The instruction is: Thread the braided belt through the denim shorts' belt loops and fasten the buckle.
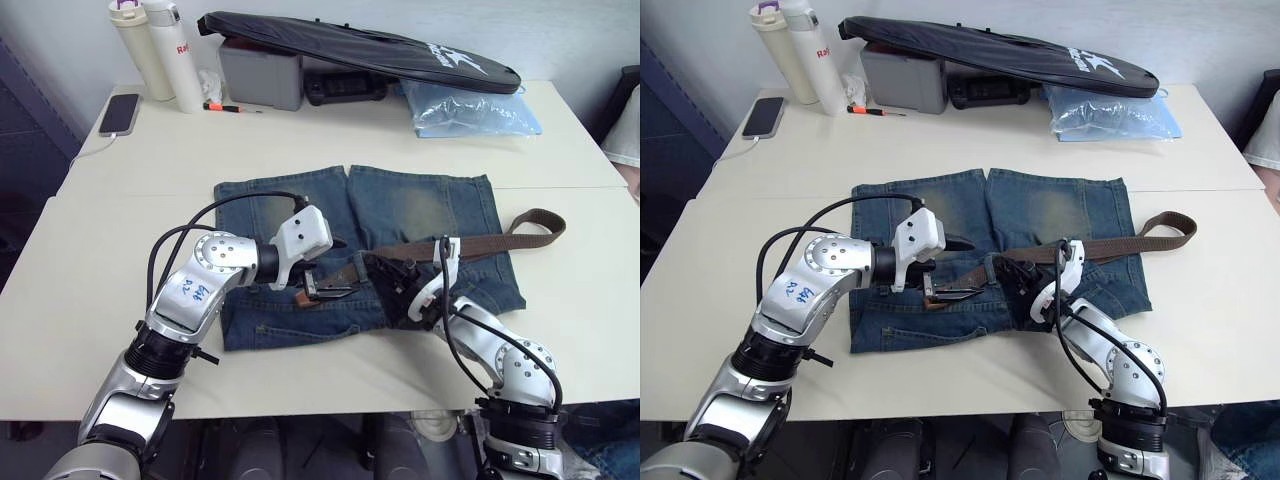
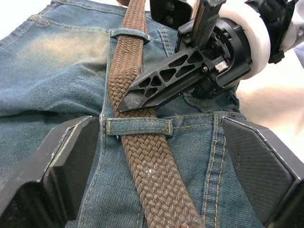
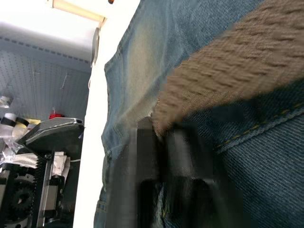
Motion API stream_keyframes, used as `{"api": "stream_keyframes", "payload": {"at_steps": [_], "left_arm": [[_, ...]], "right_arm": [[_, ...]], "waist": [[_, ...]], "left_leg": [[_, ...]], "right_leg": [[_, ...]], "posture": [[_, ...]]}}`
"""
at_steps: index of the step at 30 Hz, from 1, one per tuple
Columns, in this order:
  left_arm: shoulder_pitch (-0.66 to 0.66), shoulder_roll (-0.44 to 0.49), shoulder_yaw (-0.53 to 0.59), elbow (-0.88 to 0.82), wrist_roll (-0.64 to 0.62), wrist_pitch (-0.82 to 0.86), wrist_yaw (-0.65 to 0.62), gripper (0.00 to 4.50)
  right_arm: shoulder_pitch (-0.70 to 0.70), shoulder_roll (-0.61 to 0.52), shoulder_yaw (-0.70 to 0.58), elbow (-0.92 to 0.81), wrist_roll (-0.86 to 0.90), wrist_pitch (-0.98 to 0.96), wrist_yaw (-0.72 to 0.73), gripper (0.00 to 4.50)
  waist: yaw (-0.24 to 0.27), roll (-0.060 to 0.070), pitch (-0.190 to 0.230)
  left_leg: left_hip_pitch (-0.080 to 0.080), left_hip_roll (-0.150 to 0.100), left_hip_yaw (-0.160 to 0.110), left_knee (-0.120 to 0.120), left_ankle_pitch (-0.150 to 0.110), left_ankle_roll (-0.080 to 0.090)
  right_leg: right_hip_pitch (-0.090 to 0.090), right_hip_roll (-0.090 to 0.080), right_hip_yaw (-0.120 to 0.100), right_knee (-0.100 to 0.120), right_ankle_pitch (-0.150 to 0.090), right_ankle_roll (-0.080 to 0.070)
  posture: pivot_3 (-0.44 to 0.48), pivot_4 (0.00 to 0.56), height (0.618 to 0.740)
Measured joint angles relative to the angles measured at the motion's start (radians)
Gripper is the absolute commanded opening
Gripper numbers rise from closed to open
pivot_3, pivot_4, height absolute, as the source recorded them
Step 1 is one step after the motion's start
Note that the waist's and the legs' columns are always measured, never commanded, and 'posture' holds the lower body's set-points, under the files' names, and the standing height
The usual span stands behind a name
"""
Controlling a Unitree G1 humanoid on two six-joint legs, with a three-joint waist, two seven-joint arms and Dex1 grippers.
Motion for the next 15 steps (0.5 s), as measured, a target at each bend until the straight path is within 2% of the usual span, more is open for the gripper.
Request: {"api": "stream_keyframes", "payload": {"at_steps": [6,8,12,15], "left_arm": [[-0.001,-0.003,-0.001,0.023,0.004,-0.008,-0.002,4.50],[-0.004,-0.003,-0.002,0.031,0.005,-0.010,-0.008,4.50],[-0.023,0.003,-0.002,0.043,0.009,-0.026,-0.026,4.50],[-0.026,0.014,0.000,0.066,0.009,-0.041,-0.043,4.50]], "right_arm": [[-0.006,-0.051,-0.028,-0.006,0.085,0.002,-0.024,4.38],[-0.005,-0.127,-0.035,-0.027,0.113,0.024,-0.029,4.46],[0.041,-0.353,-0.039,-0.098,0.153,0.108,-0.004,4.46],[0.054,-0.569,-0.040,-0.201,0.114,0.178,0.136,4.46]], "waist": [[0.001,0.000,0.000],[0.005,0.000,0.000],[0.013,0.000,0.000],[0.014,0.001,0.001]], "left_leg": [[0.000,0.000,0.000,0.000,0.000,0.000],[-0.001,0.000,0.000,0.000,0.000,0.000],[-0.001,0.000,0.000,0.000,0.000,0.000],[-0.001,0.000,0.000,0.000,0.000,0.001]], "right_leg": [[0.000,0.000,0.000,0.000,0.000,0.000],[0.000,0.000,0.000,-0.001,0.000,0.000],[0.000,0.000,0.000,-0.001,0.000,0.000],[-0.001,0.000,0.000,-0.001,0.000,0.000]], "posture": [[0.000,0.150,0.739],[0.000,0.150,0.739],[0.000,0.150,0.739],[0.000,0.150,0.739]]}}
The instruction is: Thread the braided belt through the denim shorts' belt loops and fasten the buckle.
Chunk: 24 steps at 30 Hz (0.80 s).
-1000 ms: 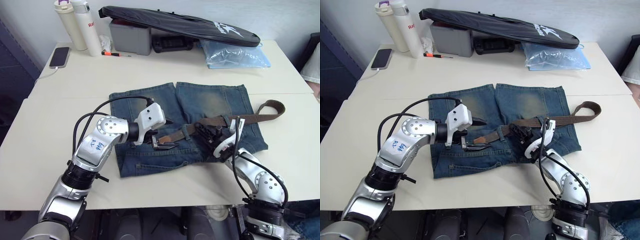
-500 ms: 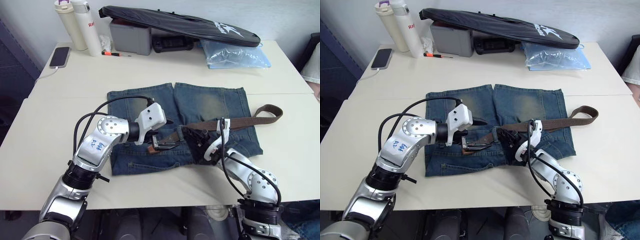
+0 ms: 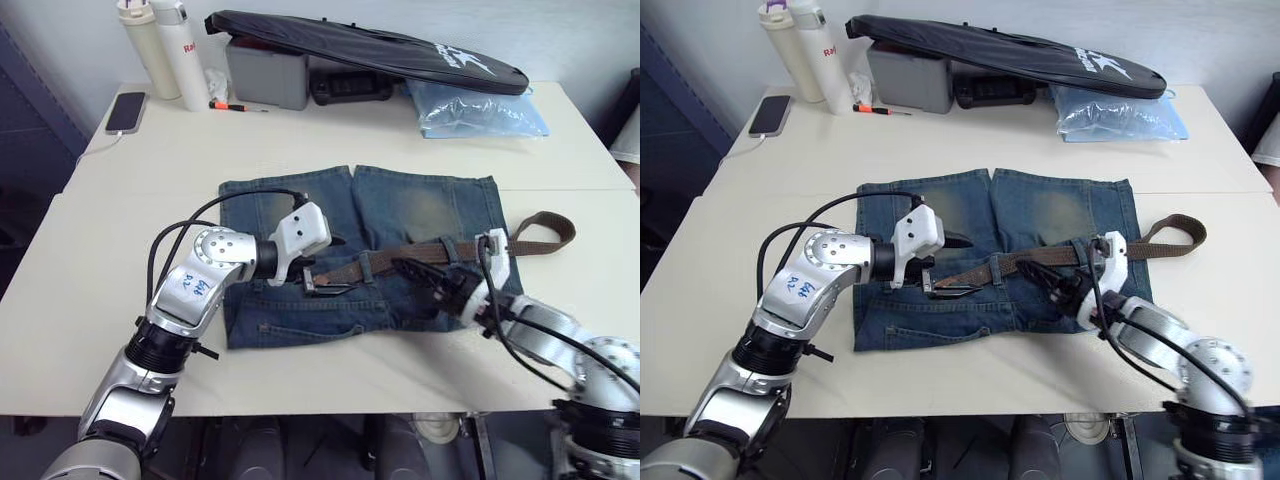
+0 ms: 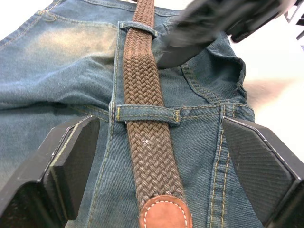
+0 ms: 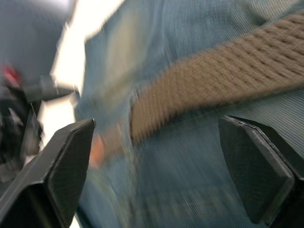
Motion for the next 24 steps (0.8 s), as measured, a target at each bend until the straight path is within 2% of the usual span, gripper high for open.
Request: {"api": "stream_keyframes", "payload": {"at_steps": [2,4,6,9,12,14,15,17,20,24], "left_arm": [[0.000,0.008,0.000,0.008,0.000,-0.007,-0.014,4.50],[0.000,0.036,0.005,0.009,-0.001,-0.016,-0.033,4.50],[0.000,0.054,0.025,0.011,-0.002,-0.023,-0.048,4.50],[0.007,0.106,0.044,0.010,-0.008,-0.031,-0.085,4.50],[0.021,0.139,0.066,0.009,-0.011,-0.033,-0.104,4.50],[0.042,0.162,0.076,0.004,-0.013,-0.034,-0.115,4.50],[0.059,0.175,0.081,-0.008,-0.016,-0.032,-0.120,4.50],[0.086,0.194,0.094,-0.036,-0.025,-0.022,-0.122,4.50],[0.108,0.199,0.113,-0.077,-0.040,0.001,-0.116,4.50],[0.125,0.197,0.118,-0.120,-0.060,0.034,-0.099,4.50]], "right_arm": [[-0.001,-0.149,0.019,-0.079,-0.113,-0.007,0.154,4.46],[0.008,-0.359,0.090,-0.158,-0.333,-0.079,0.355,4.46],[0.033,-0.471,0.151,-0.198,-0.525,-0.195,0.523,4.46],[0.090,-0.559,0.310,-0.210,-0.800,-0.399,0.745,4.46],[0.088,-0.558,0.386,-0.192,-0.920,-0.475,0.819,4.46],[0.051,-0.519,0.455,-0.144,-1.020,-0.533,0.861,4.46],[0.024,-0.487,0.495,-0.102,-1.069,-0.545,0.870,3.96],[-0.002,-0.438,0.527,-0.032,-1.125,-0.545,0.876,3.29],[-0.039,-0.414,0.528,0.021,-1.177,-0.550,0.900,1.66],[-0.057,-0.407,0.514,0.085,-1.214,-0.596,0.944,0.03]], "waist": [[0.003,0.001,0.001],[0.008,0.001,0.001],[0.012,-0.002,0.002],[0.012,-0.005,0.002],[0.012,-0.006,0.003],[0.011,-0.006,0.003],[0.011,-0.006,0.003],[0.011,-0.006,0.003],[0.013,-0.007,0.003],[0.016,-0.007,0.003]], "left_leg": [[0.000,0.000,0.000,0.001,0.000,0.000],[0.000,0.000,0.000,0.001,0.000,0.000],[0.000,0.000,0.000,0.000,0.000,0.000],[-0.001,0.000,0.000,0.002,0.000,-0.001],[-0.001,0.000,0.000,0.004,0.000,-0.001],[-0.001,0.000,0.000,0.005,0.000,-0.001],[-0.001,0.000,0.000,0.005,0.000,-0.001],[-0.001,0.000,0.000,0.005,0.000,-0.001],[-0.001,0.000,0.000,0.006,0.000,-0.001],[0.000,0.000,0.000,0.007,0.000,0.000]], "right_leg": [[0.000,0.000,0.000,0.000,0.000,0.000],[0.000,0.000,0.000,-0.001,0.000,0.000],[0.000,0.000,0.000,-0.001,0.000,0.000],[0.001,0.000,0.000,-0.002,0.000,0.001],[0.001,0.000,0.000,-0.002,0.000,0.001],[0.001,0.000,0.000,-0.002,0.000,0.001],[0.001,0.000,0.000,-0.001,0.000,0.001],[0.001,0.000,0.000,-0.001,0.000,0.001],[0.002,0.000,0.000,-0.001,0.000,0.001],[0.004,0.000,0.000,-0.001,0.001,0.001]], "posture": [[0.000,0.150,0.739],[0.000,0.150,0.739],[0.000,0.150,0.739],[0.000,0.150,0.739],[0.000,0.150,0.739],[0.000,0.150,0.739],[0.000,0.150,0.739],[0.000,0.150,0.739],[0.000,0.150,0.739],[0.000,0.150,0.739]]}}
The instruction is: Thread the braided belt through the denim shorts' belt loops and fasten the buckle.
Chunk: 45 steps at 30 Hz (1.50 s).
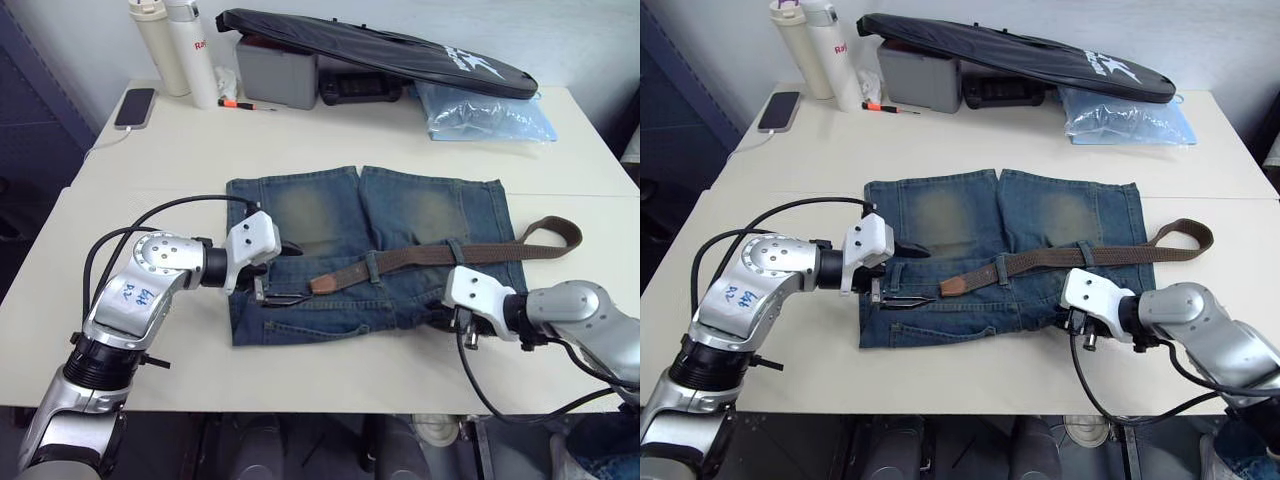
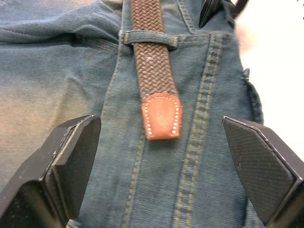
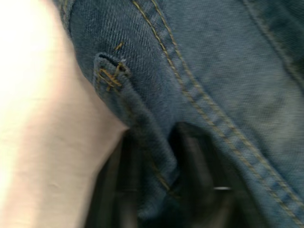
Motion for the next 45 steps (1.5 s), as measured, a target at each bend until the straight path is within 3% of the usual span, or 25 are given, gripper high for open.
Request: {"api": "stream_keyframes", "payload": {"at_steps": [11,21,28,37,41,42,45], "left_arm": [[0.007,-0.049,-0.013,-0.031,-0.019,0.039,0.036,4.50],[-0.015,-0.080,-0.043,-0.030,-0.019,0.039,0.034,4.50],[-0.032,-0.090,-0.055,-0.016,-0.017,0.030,0.033,4.50],[-0.033,-0.097,-0.057,0.001,-0.016,0.020,0.042,4.50],[-0.033,-0.096,-0.057,0.001,-0.016,0.019,0.043,4.50],[-0.032,-0.096,-0.057,0.001,-0.016,0.019,0.043,4.50],[-0.031,-0.094,-0.057,0.002,-0.016,0.017,0.041,4.50]], "right_arm": [[0.000,-0.051,-0.089,0.256,-0.141,-0.186,0.074,0.03],[0.010,-0.050,-0.128,0.342,-0.229,-0.264,0.070,0.03],[-0.049,-0.014,-0.158,0.461,-0.286,-0.142,-0.039,0.03],[-0.057,0.041,-0.198,0.403,-0.285,0.030,-0.085,0.03],[-0.027,0.007,-0.207,0.355,-0.276,0.052,-0.027,1.78],[-0.011,-0.021,-0.212,0.339,-0.265,0.050,0.016,2.43],[0.000,-0.079,-0.246,0.315,-0.238,0.053,0.083,3.58]], "waist": [[0.004,0.000,0.000],[0.003,0.000,0.000],[0.003,0.000,0.000],[-0.001,0.000,0.000],[0.000,0.000,0.000],[-0.001,0.000,0.000],[-0.003,0.003,0.000]], "left_leg": [[0.000,0.000,0.000,0.001,0.000,0.000],[0.000,0.000,0.000,0.001,0.000,0.000],[0.000,0.000,0.000,0.001,0.000,0.000],[0.001,0.000,0.000,0.001,0.000,0.000],[0.000,0.000,0.000,0.001,0.000,0.000],[0.000,0.000,0.000,0.001,0.000,0.000],[0.000,0.000,0.000,0.001,0.000,0.000]], "right_leg": [[0.001,0.000,0.000,0.000,0.000,0.000],[0.001,0.000,0.000,0.000,0.000,0.000],[0.001,0.000,0.000,0.000,0.001,0.001],[0.001,0.000,0.000,0.000,0.001,0.001],[0.001,0.000,0.000,0.000,0.001,0.001],[0.001,0.000,0.000,0.000,0.001,0.001],[0.001,0.000,0.000,0.000,0.001,0.001]], "posture": [[0.000,0.150,0.739],[0.000,0.150,0.739],[0.000,0.150,0.739],[0.000,0.150,0.739],[0.000,0.150,0.739],[0.000,0.150,0.739],[0.000,0.150,0.739]]}}
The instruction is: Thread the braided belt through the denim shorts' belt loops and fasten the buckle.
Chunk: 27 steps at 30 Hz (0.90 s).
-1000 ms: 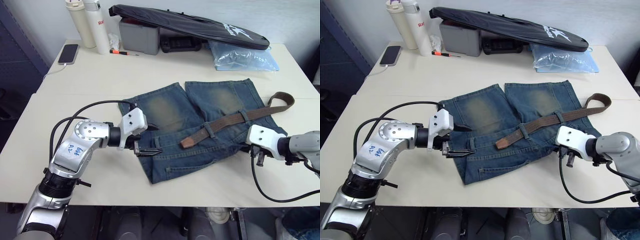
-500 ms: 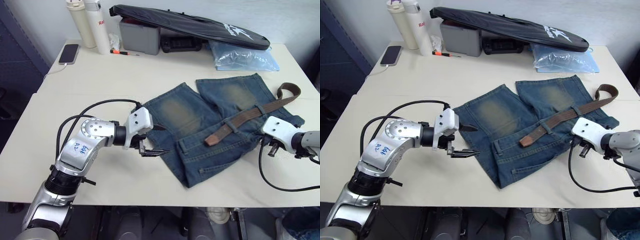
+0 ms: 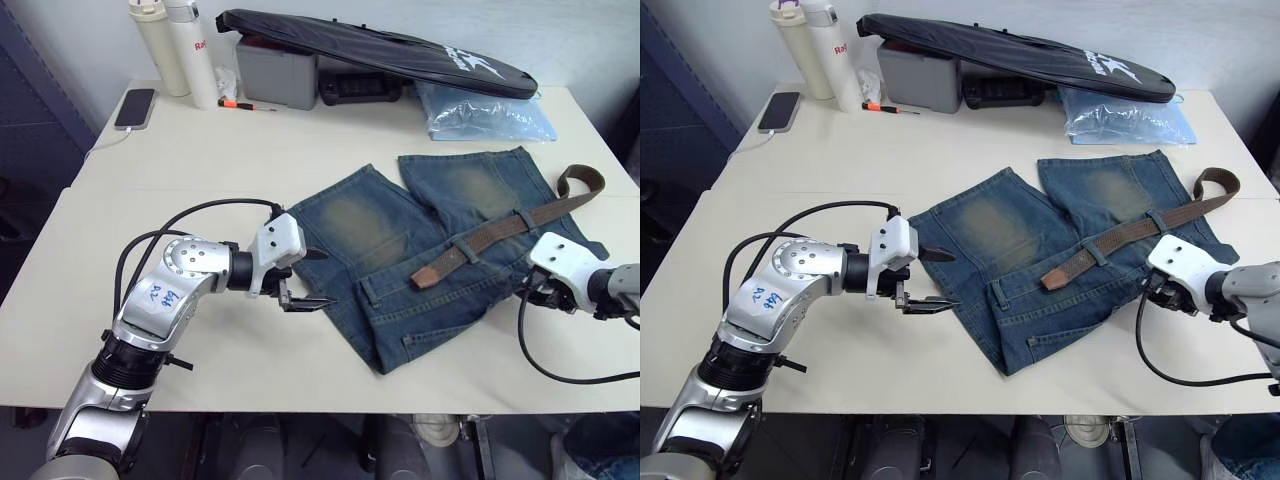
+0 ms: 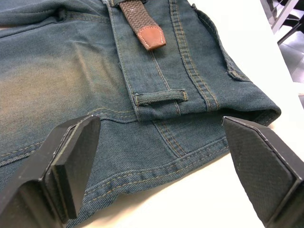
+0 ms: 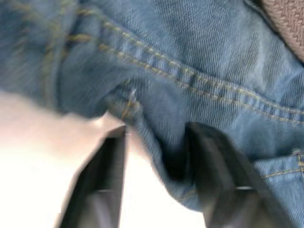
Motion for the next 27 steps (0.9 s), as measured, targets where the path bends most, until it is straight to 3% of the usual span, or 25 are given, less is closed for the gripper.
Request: {"api": "stream_keyframes", "payload": {"at_steps": [1,2,6,11,15,17,21,27], "left_arm": [[0.000,0.000,0.001,0.001,0.000,-0.005,-0.001,4.50],[0.000,0.000,0.000,0.004,0.000,-0.008,-0.001,4.50],[-0.001,-0.001,0.000,0.009,0.001,-0.020,-0.002,4.50],[-0.015,-0.031,-0.002,0.034,0.001,-0.031,0.001,4.50],[-0.023,-0.040,-0.003,0.038,0.001,-0.034,0.002,4.50],[-0.023,-0.045,-0.003,0.040,0.002,-0.034,0.006,4.50],[-0.026,-0.058,-0.005,0.041,0.003,-0.033,0.015,4.50],[-0.029,-0.061,-0.008,0.041,0.005,-0.030,0.023,4.50]], "right_arm": [[0.001,-0.040,-0.039,-0.010,0.024,0.005,0.042,4.19],[0.001,-0.067,-0.069,-0.015,0.035,0.009,0.065,4.44],[-0.003,-0.121,-0.185,-0.053,0.090,0.018,0.132,4.44],[0.009,-0.020,-0.205,-0.260,0.216,0.066,0.154,4.44],[0.009,0.012,-0.174,-0.348,0.234,0.058,0.124,4.44],[0.009,0.049,-0.114,-0.358,0.135,-0.045,0.053,4.44],[0.028,0.152,0.024,-0.342,0.032,-0.148,-0.028,4.44],[-0.013,0.224,0.076,-0.285,-0.021,-0.178,-0.072,4.44]], "waist": [[0.000,0.001,0.000],[0.000,0.001,0.000],[-0.001,0.000,0.000],[0.000,0.000,0.000],[0.000,0.000,0.000],[0.001,-0.002,-0.001],[-0.001,-0.002,-0.001],[-0.001,-0.002,-0.001]], "left_leg": [[0.000,0.000,0.000,0.000,0.000,0.000],[0.000,0.000,0.000,-0.001,0.000,0.000],[0.000,0.000,0.000,-0.001,0.000,0.000],[0.000,0.000,0.000,0.000,0.000,0.000],[0.000,0.000,0.000,0.000,0.000,0.000],[0.000,0.000,-0.001,0.000,0.000,0.000],[0.000,0.000,0.000,0.000,0.000,0.000],[0.000,0.000,0.000,0.000,0.000,0.000]], "right_leg": [[0.000,0.000,0.000,0.000,0.000,0.000],[0.000,0.000,0.000,0.000,0.000,0.000],[0.000,0.000,0.000,0.000,0.000,0.000],[0.000,0.000,0.000,0.001,0.000,0.000],[0.000,0.000,0.000,0.001,0.000,0.000],[0.000,0.000,0.000,0.001,0.000,0.000],[0.000,0.000,0.000,0.001,0.000,0.000],[0.000,0.000,0.000,0.001,0.000,0.000]], "posture": [[0.000,0.150,0.739],[0.000,0.150,0.739],[0.000,0.150,0.739],[0.000,0.150,0.739],[0.000,0.150,0.739],[0.000,0.150,0.739],[0.000,0.150,0.739],[0.000,0.150,0.739]]}}
